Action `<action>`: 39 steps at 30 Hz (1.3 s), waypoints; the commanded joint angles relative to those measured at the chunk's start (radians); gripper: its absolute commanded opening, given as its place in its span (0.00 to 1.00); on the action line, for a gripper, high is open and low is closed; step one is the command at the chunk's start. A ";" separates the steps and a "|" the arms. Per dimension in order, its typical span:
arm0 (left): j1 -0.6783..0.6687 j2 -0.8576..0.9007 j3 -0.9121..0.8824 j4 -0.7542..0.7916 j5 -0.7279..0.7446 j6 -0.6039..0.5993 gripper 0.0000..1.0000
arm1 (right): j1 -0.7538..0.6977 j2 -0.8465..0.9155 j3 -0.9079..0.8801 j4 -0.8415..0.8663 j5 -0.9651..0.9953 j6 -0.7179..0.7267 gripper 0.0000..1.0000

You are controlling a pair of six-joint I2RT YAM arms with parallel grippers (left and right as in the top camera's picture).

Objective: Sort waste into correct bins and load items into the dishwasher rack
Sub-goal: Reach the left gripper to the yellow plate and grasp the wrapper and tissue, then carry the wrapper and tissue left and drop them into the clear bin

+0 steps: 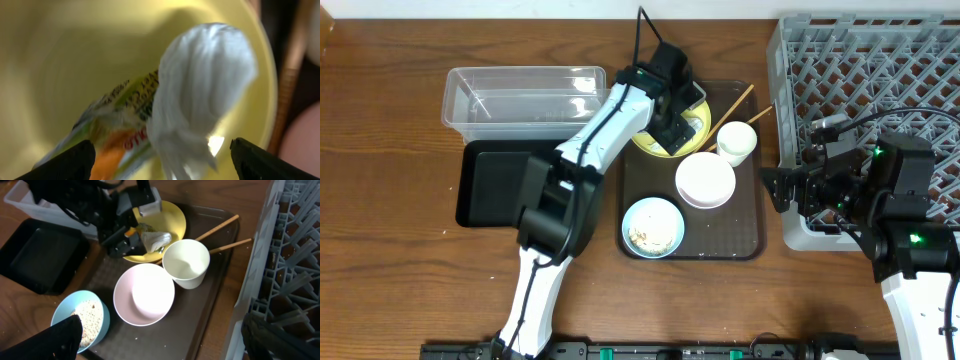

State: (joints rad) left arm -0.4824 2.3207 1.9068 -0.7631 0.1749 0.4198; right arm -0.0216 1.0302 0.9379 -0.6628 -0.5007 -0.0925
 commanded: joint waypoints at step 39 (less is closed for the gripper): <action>0.196 -0.377 0.025 -0.111 -0.098 -0.323 0.06 | 0.016 -0.003 0.017 0.005 0.003 -0.017 0.99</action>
State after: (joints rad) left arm -0.3527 1.8999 1.9503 -0.8448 0.1394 0.1432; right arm -0.0216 1.0302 0.9379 -0.6605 -0.4976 -0.0959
